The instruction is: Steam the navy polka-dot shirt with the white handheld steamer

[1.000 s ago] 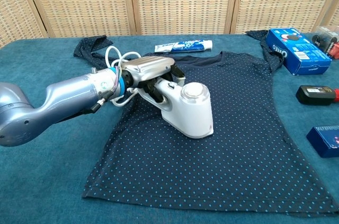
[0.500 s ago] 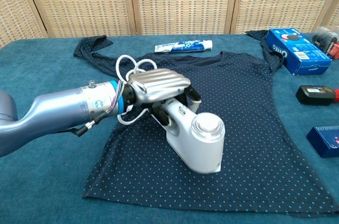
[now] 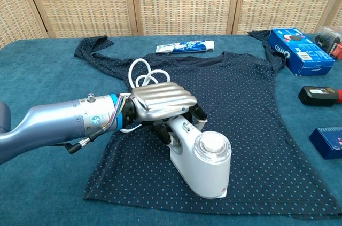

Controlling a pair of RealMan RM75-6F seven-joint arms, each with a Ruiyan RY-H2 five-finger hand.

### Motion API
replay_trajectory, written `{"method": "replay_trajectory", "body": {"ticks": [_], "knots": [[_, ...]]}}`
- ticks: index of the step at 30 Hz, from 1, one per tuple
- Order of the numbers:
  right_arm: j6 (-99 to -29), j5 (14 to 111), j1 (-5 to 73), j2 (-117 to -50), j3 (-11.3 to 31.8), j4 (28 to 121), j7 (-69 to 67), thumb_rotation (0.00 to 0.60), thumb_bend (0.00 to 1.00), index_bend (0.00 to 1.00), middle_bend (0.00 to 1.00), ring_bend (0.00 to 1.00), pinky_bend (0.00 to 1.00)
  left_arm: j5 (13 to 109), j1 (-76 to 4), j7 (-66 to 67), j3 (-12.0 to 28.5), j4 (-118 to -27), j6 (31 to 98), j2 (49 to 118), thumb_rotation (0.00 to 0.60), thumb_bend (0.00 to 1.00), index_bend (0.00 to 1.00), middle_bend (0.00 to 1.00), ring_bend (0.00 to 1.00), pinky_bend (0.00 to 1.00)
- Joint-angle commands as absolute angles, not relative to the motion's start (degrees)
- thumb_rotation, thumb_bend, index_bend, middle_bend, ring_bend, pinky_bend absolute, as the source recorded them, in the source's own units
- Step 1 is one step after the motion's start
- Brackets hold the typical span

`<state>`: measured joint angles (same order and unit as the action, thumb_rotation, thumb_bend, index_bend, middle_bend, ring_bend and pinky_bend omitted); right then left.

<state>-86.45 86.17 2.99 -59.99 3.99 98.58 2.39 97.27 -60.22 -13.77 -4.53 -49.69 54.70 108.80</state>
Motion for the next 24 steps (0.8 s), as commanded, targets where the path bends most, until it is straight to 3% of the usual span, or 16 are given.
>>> {"method": "replay_trajectory", "body": {"ticks": [1, 14, 24], "knots": [[-86.5, 86.2, 3.0, -59.9, 4.0, 98.6, 2.3, 0.600, 0.00, 0.00, 0.00, 0.00, 0.00, 96.7, -60.2, -13.2, -4.1, -48.5, 54.0, 108.7, 0.600, 0.56, 1.00, 0.84, 0.73, 0.79], [-86.6, 86.2, 2.9, -59.7, 4.0, 98.6, 1.9, 0.600, 0.00, 0.00, 0.00, 0.00, 0.00, 94.2, -58.3, -11.9, -2.8, -43.0, 53.6, 105.6, 0.600, 0.56, 1.00, 0.84, 0.73, 0.79], [-86.9, 86.6, 2.7, -59.9, 3.9, 98.9, 2.8, 0.600, 0.00, 0.00, 0.00, 0.00, 0.00, 90.2, -56.7, -13.6, -0.7, -31.6, 50.2, 108.5, 0.600, 0.56, 1.00, 0.84, 0.73, 0.79]]}}
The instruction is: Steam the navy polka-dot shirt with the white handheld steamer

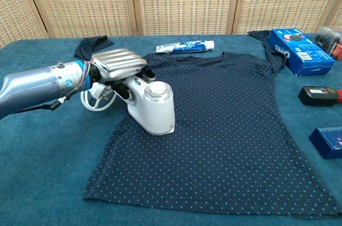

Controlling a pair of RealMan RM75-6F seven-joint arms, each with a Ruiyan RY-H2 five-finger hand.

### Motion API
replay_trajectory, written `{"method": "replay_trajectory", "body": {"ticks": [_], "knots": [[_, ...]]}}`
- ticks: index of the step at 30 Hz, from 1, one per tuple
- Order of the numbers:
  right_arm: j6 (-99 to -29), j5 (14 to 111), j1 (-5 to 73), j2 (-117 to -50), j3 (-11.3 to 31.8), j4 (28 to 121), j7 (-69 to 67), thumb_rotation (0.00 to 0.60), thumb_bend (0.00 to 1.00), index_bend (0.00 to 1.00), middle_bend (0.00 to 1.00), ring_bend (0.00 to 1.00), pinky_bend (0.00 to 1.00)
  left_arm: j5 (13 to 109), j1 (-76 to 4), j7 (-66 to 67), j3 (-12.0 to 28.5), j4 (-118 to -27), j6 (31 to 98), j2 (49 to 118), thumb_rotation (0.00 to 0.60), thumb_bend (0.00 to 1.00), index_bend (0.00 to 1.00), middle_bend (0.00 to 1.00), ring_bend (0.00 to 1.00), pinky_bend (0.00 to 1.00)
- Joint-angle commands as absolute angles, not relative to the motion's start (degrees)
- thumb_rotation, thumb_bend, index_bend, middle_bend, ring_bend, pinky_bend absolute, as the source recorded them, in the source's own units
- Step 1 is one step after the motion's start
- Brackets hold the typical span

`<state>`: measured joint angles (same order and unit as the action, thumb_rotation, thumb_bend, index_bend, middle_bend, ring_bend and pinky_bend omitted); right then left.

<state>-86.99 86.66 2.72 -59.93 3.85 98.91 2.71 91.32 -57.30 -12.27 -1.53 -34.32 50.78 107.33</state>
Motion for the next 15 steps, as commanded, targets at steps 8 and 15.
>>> {"method": "replay_trajectory", "body": {"ticks": [8, 15], "knots": [[-86.3, 86.2, 3.0, -60.2, 3.9, 98.7, 3.0, 0.600, 0.00, 0.00, 0.00, 0.00, 0.00, 89.1, -56.2, -18.1, 0.4, -27.4, 50.7, 109.8, 0.600, 0.56, 1.00, 0.84, 0.73, 0.79], [-86.1, 86.0, 3.1, -60.2, 3.9, 98.6, 3.0, 0.600, 0.00, 0.00, 0.00, 0.00, 0.00, 89.9, -56.3, -21.8, 0.1, -27.1, 51.8, 111.1, 0.600, 0.56, 1.00, 0.84, 0.73, 0.79]]}}
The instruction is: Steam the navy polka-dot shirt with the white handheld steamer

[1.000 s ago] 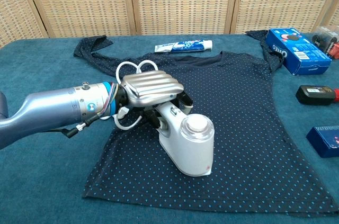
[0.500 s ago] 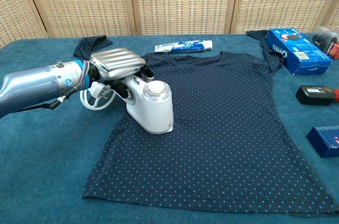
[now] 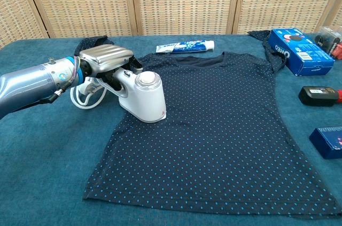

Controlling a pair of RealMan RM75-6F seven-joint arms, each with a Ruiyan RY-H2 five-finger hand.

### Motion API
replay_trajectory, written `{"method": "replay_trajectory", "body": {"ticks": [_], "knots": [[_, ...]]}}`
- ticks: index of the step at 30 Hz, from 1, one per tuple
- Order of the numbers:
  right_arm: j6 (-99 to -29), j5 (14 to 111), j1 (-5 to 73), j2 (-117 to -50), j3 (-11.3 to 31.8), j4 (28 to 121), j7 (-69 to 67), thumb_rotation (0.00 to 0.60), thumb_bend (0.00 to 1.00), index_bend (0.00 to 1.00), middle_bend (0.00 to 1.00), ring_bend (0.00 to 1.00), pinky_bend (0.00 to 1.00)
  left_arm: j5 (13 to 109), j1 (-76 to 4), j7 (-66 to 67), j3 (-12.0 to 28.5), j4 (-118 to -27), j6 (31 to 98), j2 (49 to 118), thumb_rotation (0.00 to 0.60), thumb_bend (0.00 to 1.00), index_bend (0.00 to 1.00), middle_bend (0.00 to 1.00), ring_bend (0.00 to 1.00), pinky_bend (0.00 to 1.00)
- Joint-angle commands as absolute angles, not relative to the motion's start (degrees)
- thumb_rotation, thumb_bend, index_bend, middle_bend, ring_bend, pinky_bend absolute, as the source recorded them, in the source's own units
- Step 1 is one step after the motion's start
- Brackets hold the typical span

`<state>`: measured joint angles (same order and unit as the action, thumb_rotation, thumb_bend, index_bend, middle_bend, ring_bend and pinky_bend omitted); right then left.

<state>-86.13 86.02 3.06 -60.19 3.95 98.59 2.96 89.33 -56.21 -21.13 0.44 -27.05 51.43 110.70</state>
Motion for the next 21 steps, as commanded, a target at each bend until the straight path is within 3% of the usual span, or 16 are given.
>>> {"method": "replay_trajectory", "body": {"ticks": [1, 21], "knots": [[-86.1, 86.0, 3.1, -60.2, 4.0, 98.6, 3.0, 0.600, 0.00, 0.00, 0.00, 0.00, 0.00, 90.3, -56.3, -22.1, -0.3, -27.3, 52.1, 111.3, 0.600, 0.56, 1.00, 0.84, 0.73, 0.79], [-86.3, 86.1, 3.0, -59.9, 4.0, 98.7, 2.3, 0.600, 0.00, 0.00, 0.00, 0.00, 0.00, 98.0, -58.6, -22.2, -4.7, -40.8, 58.5, 110.9, 0.600, 0.56, 1.00, 0.84, 0.73, 0.79]]}}
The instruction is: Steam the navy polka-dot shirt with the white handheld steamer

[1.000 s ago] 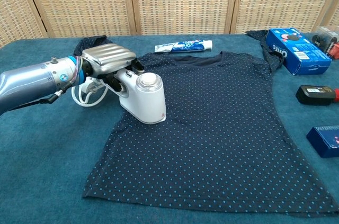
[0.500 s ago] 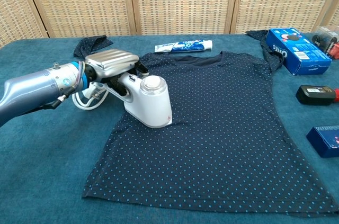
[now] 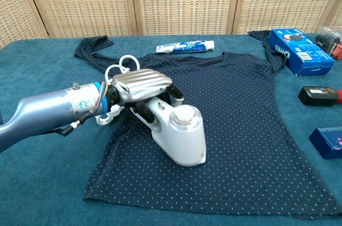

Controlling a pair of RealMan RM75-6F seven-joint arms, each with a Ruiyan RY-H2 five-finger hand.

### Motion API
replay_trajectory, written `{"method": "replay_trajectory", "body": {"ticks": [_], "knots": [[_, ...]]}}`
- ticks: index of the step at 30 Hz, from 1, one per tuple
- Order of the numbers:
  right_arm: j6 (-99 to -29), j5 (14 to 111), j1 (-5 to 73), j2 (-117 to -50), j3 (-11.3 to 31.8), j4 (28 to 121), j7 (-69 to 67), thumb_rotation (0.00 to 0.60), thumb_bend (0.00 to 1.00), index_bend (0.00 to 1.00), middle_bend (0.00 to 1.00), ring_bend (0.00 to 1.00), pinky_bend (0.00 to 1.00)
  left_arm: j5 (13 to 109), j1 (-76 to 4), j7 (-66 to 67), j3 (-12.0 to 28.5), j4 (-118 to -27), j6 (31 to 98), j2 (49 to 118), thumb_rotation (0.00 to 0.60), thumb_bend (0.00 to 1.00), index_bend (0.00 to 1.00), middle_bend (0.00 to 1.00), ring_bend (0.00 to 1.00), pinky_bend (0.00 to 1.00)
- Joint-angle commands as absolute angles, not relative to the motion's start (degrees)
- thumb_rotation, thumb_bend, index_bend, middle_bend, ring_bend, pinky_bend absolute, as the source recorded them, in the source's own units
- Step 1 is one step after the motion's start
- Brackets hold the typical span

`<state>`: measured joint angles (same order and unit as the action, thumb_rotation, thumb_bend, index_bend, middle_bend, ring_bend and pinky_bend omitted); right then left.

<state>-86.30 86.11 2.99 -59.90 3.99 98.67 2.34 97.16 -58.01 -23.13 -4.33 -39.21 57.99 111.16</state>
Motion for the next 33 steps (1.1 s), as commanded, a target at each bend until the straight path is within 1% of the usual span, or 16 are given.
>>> {"method": "replay_trajectory", "body": {"ticks": [1, 5, 11, 25, 33], "knots": [[-86.4, 86.2, 3.0, -59.8, 4.0, 98.7, 2.2, 0.600, 0.00, 0.00, 0.00, 0.00, 0.00, 98.2, -58.8, -21.9, -4.7, -41.4, 58.5, 110.8, 0.600, 0.56, 1.00, 0.84, 0.73, 0.79], [-86.6, 86.3, 2.8, -59.6, 4.0, 98.8, 1.8, 0.600, 0.00, 0.00, 0.00, 0.00, 0.00, 98.4, -59.5, -19.7, -4.4, -43.8, 57.9, 110.7, 0.600, 0.55, 1.00, 0.84, 0.73, 0.79], [-86.8, 86.6, 2.7, -59.5, 3.9, 98.8, 1.5, 0.600, 0.00, 0.00, 0.00, 0.00, 0.00, 98.2, -59.5, -17.6, -4.1, -44.9, 57.5, 110.5, 0.600, 0.55, 1.00, 0.84, 0.73, 0.79], [-86.8, 87.2, 2.7, -59.6, 3.6, 99.1, 2.0, 0.600, 0.00, 0.00, 0.00, 0.00, 0.00, 96.7, -57.4, -17.3, -3.9, -43.3, 57.7, 109.0, 0.600, 0.55, 1.00, 0.84, 0.73, 0.79], [-86.6, 87.4, 2.8, -59.9, 3.4, 99.2, 2.7, 0.600, 0.00, 0.00, 0.00, 0.00, 0.00, 96.2, -55.8, -18.1, -4.0, -42.5, 58.8, 106.7, 0.600, 0.55, 1.00, 0.84, 0.73, 0.79]]}}
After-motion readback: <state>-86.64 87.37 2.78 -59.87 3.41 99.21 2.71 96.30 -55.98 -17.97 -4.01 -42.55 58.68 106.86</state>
